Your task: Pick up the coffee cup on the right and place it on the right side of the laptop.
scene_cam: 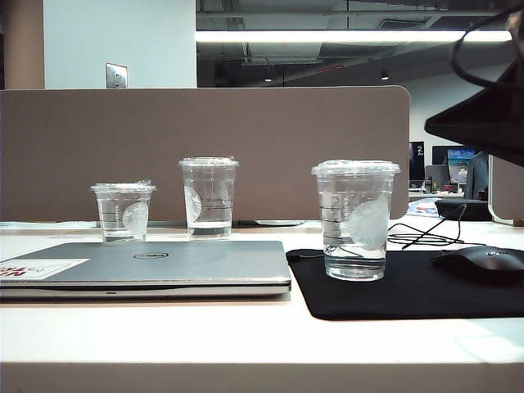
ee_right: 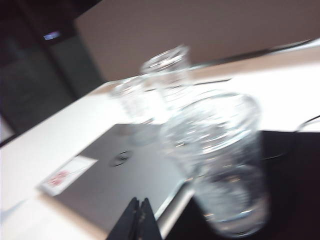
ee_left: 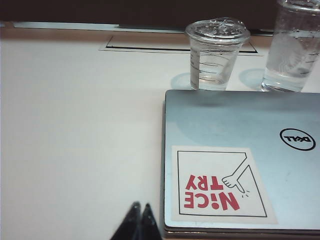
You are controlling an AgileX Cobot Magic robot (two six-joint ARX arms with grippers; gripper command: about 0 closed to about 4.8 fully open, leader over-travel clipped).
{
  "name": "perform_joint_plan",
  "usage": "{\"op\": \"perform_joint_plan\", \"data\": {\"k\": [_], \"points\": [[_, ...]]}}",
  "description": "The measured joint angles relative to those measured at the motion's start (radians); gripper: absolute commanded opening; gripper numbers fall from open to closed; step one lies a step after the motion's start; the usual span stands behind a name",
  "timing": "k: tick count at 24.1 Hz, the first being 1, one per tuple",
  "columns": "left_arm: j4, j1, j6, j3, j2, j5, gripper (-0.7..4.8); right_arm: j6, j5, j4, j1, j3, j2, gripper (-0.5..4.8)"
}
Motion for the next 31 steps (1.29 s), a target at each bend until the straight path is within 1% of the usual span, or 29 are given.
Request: {"op": "perform_joint_plan", "data": {"k": [1, 2, 4, 6, 8, 12, 13, 15, 18, 20, 21, 22, 24, 25, 27, 31], "points": [[0.0, 0.0, 0.0, 0.0, 0.0, 0.0, -0.05, -0.02, 0.033, -0.005, 0.001, 0.0, -0.004, -0.06], [0.0, 0.0, 0.0, 0.0, 0.0, 0.0, -0.05, -0.074, 0.111, -0.069, -0.006, -0.001, -0.064, -0.06], [0.0, 0.0, 0.0, 0.0, 0.0, 0.0, -0.05, -0.148, 0.208, -0.135, -0.009, 0.001, -0.146, -0.05], [0.0, 0.0, 0.0, 0.0, 0.0, 0.0, -0.05, -0.173, 0.296, -0.233, -0.009, 0.0, -0.237, -0.05], [0.0, 0.0, 0.0, 0.0, 0.0, 0.0, -0.05, -0.181, 0.383, -0.367, -0.01, -0.001, -0.378, -0.06], [0.0, 0.0, 0.0, 0.0, 0.0, 0.0, -0.05, -0.209, 0.513, -0.565, -0.016, 0.0, -0.591, -0.06], [0.0, 0.0, 0.0, 0.0, 0.0, 0.0, -0.05, -0.227, 0.541, -0.682, -0.042, -0.002, -0.7, -0.06], [0.0, 0.0, 0.0, 0.0, 0.0, 0.001, -0.05, -0.256, 0.539, -0.838, -0.111, -0.001, -0.862, -0.05], [0.0, 0.0, 0.0, 0.0, 0.0, 0.001, -0.05, -0.263, 0.526, -0.937, -0.156, -0.015, -0.959, -0.05], [0.0, 0.0, 0.0, 0.0, 0.0, 0.0, -0.05, -0.265, 0.519, -0.97, -0.19, -0.037, -1.023, -0.06], [0.0, 0.0, 0.0, 0.0, 0.0, 0.0, -0.05, -0.266, 0.488, -0.99, -0.222, -0.039, -1.05, -0.06], [0.0, 0.0, 0.0, 0.0, 0.0, 0.001, -0.05, -0.273, 0.457, -0.991, -0.234, -0.039, -1.051, -0.06], [0.0, 0.0, 0.0, 0.0, 0.0, 0.001, -0.05, -0.304, 0.353, -1.03, -0.261, -0.039, -1.052, -0.05], [0.0, 0.0, 0.0, 0.0, 0.0, 0.0, -0.05, -0.309, 0.326, -1.041, -0.264, -0.039, -1.052, -0.05], [0.0, 0.0, 0.0, 0.0, 0.0, 0.0, -0.05, -0.315, 0.308, -1.061, -0.259, -0.039, -1.052, -0.06], [0.0, 0.0, 0.0, 0.0, 0.0, 0.001, -0.05, -0.334, 0.307, -1.068, -0.259, -0.039, -1.052, -0.05]]}}
